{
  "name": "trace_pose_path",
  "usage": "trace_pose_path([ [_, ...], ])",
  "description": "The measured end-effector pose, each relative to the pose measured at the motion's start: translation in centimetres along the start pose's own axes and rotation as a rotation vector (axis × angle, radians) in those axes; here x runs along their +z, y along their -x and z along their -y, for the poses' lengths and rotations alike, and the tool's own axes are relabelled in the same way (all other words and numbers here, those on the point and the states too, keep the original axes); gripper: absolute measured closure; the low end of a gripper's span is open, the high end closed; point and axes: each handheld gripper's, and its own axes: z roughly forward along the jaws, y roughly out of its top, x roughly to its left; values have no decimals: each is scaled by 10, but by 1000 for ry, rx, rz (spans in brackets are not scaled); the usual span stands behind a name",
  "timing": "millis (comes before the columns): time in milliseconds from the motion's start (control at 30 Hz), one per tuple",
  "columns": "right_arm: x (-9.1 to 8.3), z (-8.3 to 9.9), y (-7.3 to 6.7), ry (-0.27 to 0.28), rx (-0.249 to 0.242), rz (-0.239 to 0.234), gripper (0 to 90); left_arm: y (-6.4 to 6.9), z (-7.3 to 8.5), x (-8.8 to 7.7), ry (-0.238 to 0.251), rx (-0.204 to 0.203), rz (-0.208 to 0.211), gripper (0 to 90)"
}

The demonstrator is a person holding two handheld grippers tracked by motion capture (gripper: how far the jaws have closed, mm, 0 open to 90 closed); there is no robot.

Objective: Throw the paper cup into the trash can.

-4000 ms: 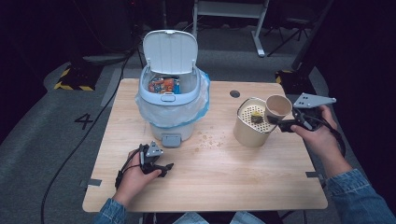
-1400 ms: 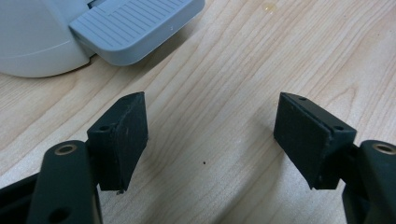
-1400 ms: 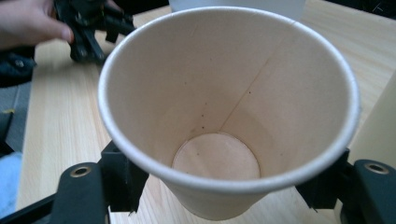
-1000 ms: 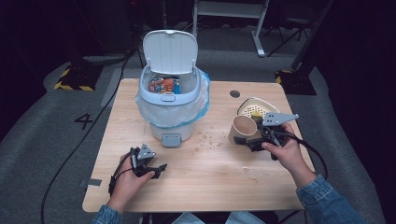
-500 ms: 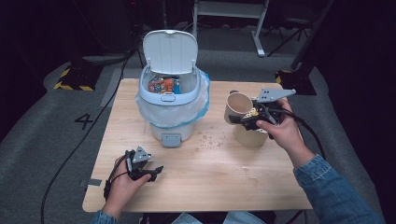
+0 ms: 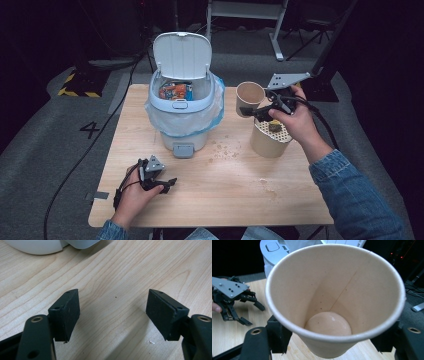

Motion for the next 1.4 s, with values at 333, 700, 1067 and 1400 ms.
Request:
trace_pose_path([
  [333, 13, -36, 8, -30, -39, -4, 305, -1, 0, 3, 15, 22, -2, 235],
  [700, 37, -73, 14, -11, -22, 12, 303, -1, 0, 4, 19, 19, -2, 230],
  [1067, 62, -91, 12, -15, -37, -26, 299, -1, -2, 6, 18, 17, -18, 231],
  [1400, 98, -97, 10, 73, 12, -50, 298, -1, -2, 6, 17, 13, -24, 230],
])
